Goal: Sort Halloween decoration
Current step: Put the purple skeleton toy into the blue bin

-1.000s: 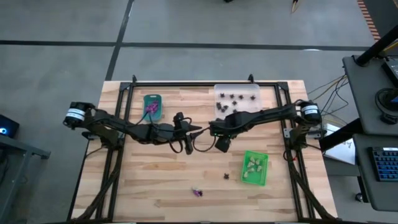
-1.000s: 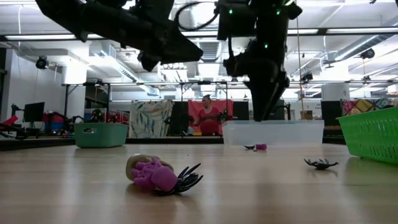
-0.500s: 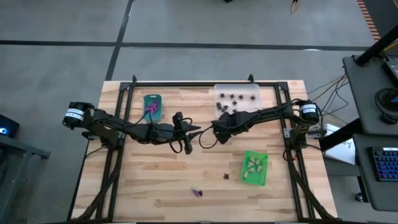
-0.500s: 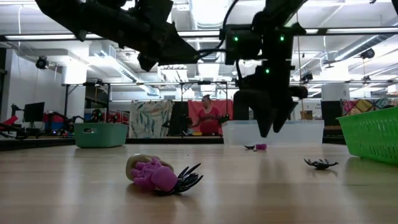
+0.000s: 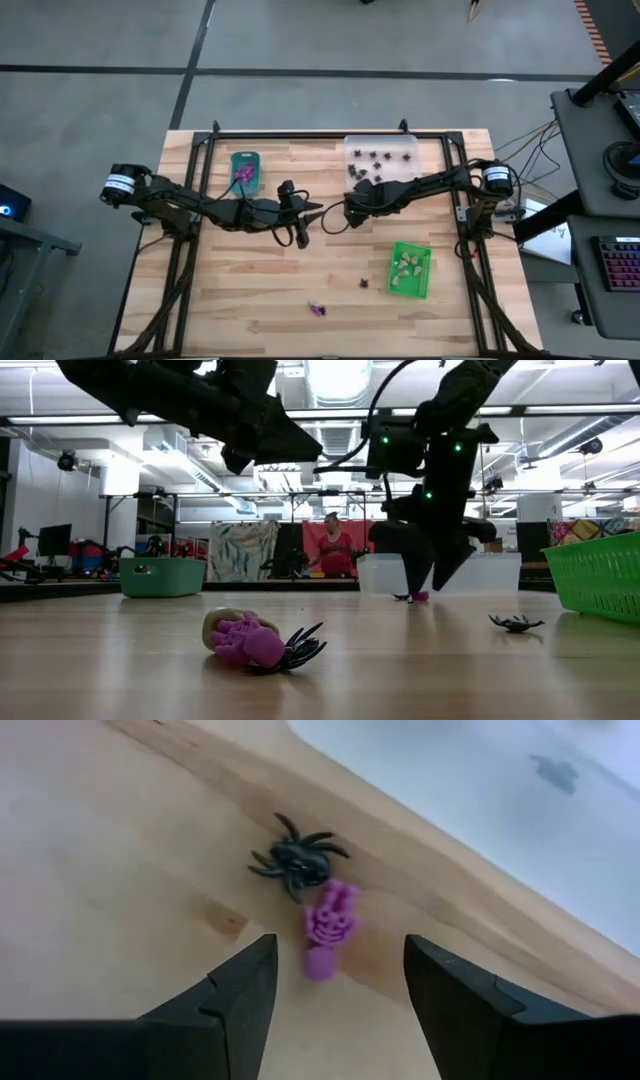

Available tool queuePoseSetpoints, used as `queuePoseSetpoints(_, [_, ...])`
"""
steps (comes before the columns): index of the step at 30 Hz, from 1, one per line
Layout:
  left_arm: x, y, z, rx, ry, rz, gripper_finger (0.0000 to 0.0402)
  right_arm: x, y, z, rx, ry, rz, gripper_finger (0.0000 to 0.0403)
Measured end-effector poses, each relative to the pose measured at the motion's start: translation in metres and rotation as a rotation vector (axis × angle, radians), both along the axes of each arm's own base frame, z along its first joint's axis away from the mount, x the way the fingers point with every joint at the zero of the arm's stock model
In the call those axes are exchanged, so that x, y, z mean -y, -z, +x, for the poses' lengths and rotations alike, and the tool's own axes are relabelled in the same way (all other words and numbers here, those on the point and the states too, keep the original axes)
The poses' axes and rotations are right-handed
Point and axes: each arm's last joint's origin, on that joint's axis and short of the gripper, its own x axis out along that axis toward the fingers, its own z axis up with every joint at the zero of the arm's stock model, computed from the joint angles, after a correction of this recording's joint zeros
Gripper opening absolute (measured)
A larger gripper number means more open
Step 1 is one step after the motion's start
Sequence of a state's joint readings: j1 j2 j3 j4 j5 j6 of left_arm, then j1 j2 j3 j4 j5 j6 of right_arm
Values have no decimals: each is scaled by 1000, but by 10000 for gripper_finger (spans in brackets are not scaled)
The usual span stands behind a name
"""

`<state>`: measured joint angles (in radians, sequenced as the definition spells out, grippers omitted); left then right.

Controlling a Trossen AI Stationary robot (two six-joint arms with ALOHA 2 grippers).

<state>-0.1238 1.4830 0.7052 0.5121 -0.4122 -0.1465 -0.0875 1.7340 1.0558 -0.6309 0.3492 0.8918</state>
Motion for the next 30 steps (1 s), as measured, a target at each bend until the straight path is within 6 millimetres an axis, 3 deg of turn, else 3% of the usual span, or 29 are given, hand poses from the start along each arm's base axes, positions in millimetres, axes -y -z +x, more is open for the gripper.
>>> queuePoseSetpoints(10, [0,0,0,3,0,-1,75,-1,13,-2,73,-2,-8,148])
queuePoseSetpoints(21, [0,-1,0,11,-1,-6,75,-2,11,0,73,-29,15,21])
queuePoseSetpoints(30, [0,0,0,17,-4,-28,75,-5,-5,-2,75,-122,50,19])
